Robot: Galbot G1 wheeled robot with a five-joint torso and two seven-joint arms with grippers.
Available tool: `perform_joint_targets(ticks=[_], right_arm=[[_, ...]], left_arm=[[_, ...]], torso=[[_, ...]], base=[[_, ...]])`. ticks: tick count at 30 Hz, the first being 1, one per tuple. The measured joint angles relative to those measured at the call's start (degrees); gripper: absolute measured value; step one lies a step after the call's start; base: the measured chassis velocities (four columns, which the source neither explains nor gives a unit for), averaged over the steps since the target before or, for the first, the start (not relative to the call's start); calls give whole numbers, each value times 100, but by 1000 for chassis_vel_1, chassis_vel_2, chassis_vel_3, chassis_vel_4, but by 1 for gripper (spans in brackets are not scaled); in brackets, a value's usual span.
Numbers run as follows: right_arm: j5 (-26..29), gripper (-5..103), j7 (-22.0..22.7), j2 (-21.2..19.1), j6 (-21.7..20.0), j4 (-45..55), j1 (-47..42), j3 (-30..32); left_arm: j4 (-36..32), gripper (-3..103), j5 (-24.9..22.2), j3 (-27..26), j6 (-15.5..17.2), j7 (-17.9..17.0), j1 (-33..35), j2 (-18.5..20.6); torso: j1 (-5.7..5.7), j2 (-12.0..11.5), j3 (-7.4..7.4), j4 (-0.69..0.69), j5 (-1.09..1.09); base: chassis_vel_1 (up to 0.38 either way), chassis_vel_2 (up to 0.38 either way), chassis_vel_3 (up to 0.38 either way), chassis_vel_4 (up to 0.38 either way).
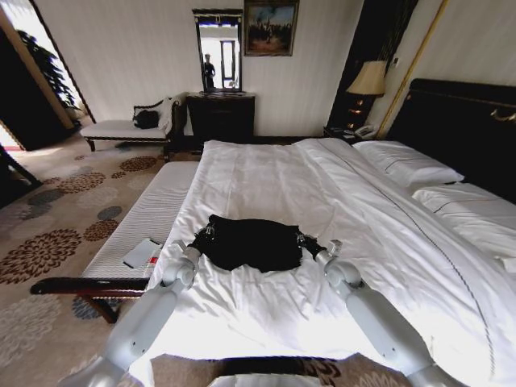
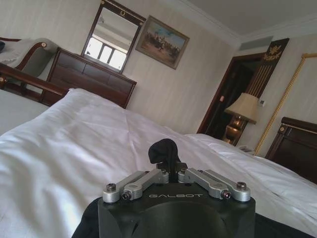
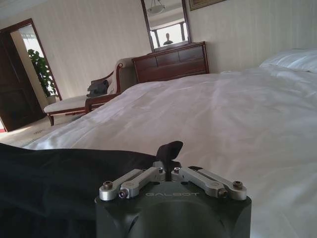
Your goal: Fold the clothes on the bed.
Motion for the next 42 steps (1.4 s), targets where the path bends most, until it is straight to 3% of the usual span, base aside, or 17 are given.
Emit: perform_joint_targets(ticks=[16, 17, 19, 22, 31, 34, 38, 39, 41, 42], right_arm=[[-198, 0, -11, 2, 238, 550, -845, 296], [-210, 0, -9, 14, 243, 586, -898, 307], [-273, 0, 2, 34, 252, 681, -1037, 337], [-323, 0, 8, 41, 255, 753, -1134, 352], [-541, -3, 49, 50, 323, 940, -1446, 327], [-576, 1, 63, 36, 352, 986, -1506, 312], [-636, 17, 108, -12, 368, 1192, -1741, 385], [-679, 22, 117, -27, 378, 1279, -1849, 430], [-859, 33, 123, -74, 432, 1567, -2236, 611], [-859, 33, 123, -74, 432, 1567, -2236, 611]], left_arm=[[39, 3, 223, -337, -156, 17, 572, 107], [39, 3, 282, -340, -167, 22, 590, 124], [4, 3, 876, -289, -256, 21, 653, 240], [-84, 3, 1166, -212, -304, 16, 721, 362], [-256, 3, 1254, -192, -300, 15, 850, 552], [-306, -1, 1254, -214, -239, 14, 873, 588], [-507, 14, 1311, -330, -136, 7, 1034, 719], [-576, 14, 1386, -366, -136, 8, 1099, 763], [-835, 25, 1723, -554, -176, 6, 1382, 934], [-835, 25, 1723, -554, -176, 6, 1382, 934]], torso=[[0, -1, 0, 0, 1], [0, -1, 1, 0, 0], [-1, -1, 0, 0, 0], [-1, -1, 1, 1, 1], [-1, -1, 1, 0, 0], [-1, -1, 0, 0, 0], [0, -1, 1, 1, 1], [0, -1, 1, 2, 0], [0, -1, 1, -1, 3], [0, -1, 1, -1, 3]], base=[[0, 0, 0, 0], [0, 0, 0, 0], [0, 0, 0, 0], [0, 0, 0, 0], [0, 0, 0, 0], [0, 0, 0, 0], [0, 0, 0, 0], [0, 0, 0, 0], [0, 0, 0, 0], [0, 0, 0, 0]])
